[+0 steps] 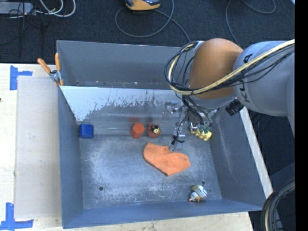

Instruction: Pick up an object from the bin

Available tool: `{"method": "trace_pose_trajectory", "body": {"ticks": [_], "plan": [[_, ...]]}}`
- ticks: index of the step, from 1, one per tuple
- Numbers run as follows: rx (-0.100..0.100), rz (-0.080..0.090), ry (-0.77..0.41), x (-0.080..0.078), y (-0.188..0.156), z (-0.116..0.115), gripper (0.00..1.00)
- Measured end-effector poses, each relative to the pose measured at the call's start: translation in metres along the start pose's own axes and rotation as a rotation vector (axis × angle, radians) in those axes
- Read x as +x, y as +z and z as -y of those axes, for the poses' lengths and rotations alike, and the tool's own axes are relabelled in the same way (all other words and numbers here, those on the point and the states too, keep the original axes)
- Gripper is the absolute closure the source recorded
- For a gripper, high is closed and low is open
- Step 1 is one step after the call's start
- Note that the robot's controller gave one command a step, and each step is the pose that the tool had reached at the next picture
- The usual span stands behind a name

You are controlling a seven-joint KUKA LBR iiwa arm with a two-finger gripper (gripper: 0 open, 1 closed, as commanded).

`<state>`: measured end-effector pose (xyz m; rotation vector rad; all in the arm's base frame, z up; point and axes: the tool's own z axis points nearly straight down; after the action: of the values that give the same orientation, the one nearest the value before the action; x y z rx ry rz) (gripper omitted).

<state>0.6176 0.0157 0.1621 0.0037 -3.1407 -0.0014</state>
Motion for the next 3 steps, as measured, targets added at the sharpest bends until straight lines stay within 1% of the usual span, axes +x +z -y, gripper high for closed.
{"method": "trace_pose_trajectory", "body": {"ticks": [1,2,3], "plan": [[0.000,0.000,0.000,0.000,0.000,0.000,0.00],[0.000,0.006,-0.061,0.010,0.046,0.023,0.00],[0.001,-0.003,-0.014,0.030,0.086,0.015,0.00]]}}
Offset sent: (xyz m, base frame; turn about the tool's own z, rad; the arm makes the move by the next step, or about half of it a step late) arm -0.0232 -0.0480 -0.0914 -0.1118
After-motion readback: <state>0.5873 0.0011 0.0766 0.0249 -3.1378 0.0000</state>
